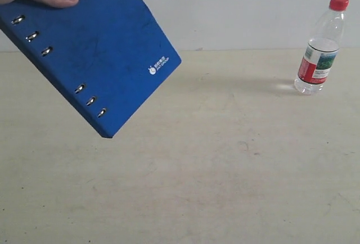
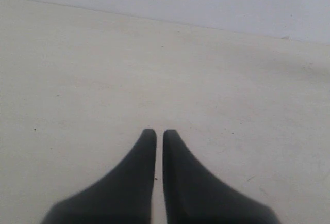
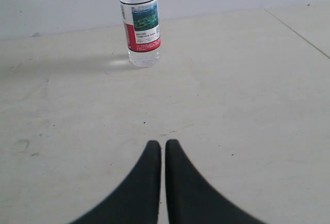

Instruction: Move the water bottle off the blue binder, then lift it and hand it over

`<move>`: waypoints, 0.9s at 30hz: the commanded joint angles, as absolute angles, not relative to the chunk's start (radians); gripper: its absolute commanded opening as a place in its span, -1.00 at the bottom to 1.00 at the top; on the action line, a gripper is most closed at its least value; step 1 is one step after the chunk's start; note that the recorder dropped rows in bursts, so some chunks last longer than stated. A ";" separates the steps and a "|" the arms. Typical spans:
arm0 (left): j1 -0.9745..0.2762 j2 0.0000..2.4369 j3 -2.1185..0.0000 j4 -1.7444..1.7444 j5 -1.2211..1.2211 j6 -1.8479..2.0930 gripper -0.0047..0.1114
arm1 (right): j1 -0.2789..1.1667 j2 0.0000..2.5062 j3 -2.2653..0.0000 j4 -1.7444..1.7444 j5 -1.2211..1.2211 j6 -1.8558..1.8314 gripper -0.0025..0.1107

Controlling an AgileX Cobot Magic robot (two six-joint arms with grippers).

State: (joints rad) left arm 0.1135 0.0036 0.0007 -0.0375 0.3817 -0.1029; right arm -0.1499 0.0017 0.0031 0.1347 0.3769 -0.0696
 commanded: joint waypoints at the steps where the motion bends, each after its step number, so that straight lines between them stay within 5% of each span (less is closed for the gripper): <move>1: 0.108 0.000 0.000 -0.033 0.368 -0.100 -0.84 | -0.157 0.000 0.000 0.123 0.378 -0.077 -0.96; 27: 0.108 0.000 0.000 -0.033 0.366 -0.100 -0.84 | -0.157 0.000 0.000 0.132 0.372 -0.073 -0.96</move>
State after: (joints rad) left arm 0.1135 0.0036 0.0007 -0.0375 0.3817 -0.1029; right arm -0.1499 0.0017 0.0031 0.1366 0.3773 -0.0696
